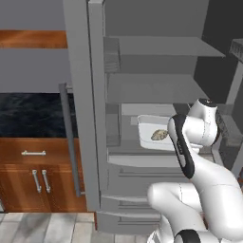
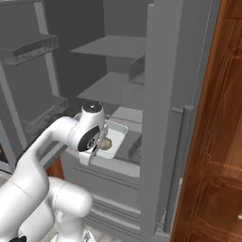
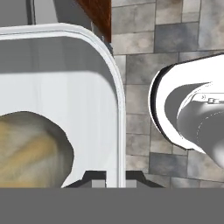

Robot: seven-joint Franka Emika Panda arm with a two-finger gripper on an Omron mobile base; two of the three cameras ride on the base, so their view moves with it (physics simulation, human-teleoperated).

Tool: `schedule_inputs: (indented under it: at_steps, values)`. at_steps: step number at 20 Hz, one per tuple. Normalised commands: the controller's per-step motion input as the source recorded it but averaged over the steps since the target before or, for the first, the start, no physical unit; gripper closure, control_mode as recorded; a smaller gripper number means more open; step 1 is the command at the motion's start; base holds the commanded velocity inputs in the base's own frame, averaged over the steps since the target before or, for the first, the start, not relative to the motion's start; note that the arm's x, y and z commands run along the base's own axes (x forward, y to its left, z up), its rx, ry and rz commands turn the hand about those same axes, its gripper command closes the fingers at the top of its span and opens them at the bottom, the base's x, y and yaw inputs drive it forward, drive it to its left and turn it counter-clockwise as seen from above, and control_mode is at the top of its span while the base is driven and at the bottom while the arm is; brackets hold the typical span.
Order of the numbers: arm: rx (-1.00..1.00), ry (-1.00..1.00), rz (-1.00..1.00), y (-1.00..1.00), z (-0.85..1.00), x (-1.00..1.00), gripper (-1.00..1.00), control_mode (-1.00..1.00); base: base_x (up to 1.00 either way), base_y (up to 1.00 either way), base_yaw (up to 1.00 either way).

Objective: Place two dumplings into each of the tupperware containers and then place the containers in the fridge.

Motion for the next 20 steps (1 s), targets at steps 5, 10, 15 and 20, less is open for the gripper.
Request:
schedule_inputs:
  at_steps: [5,10,15,20]
  values:
    - [0.00,0.00,0.00,0.00,0.00,0.00,1.00,1.00,0.68,-0.10,0.00]
    - [0.00,0.00,0.00,0.00,0.00,0.00,1.00,1.00,0.56,0.00,0.00]
    - [0.00,0.00,0.00,0.00,0.00,0.00,1.00,1.00,0.49,0.00,0.00]
    - [0.00,0.00,0.00,0.00,0.00,0.25,1.00,-1.00,0.37,0.00,0.00]
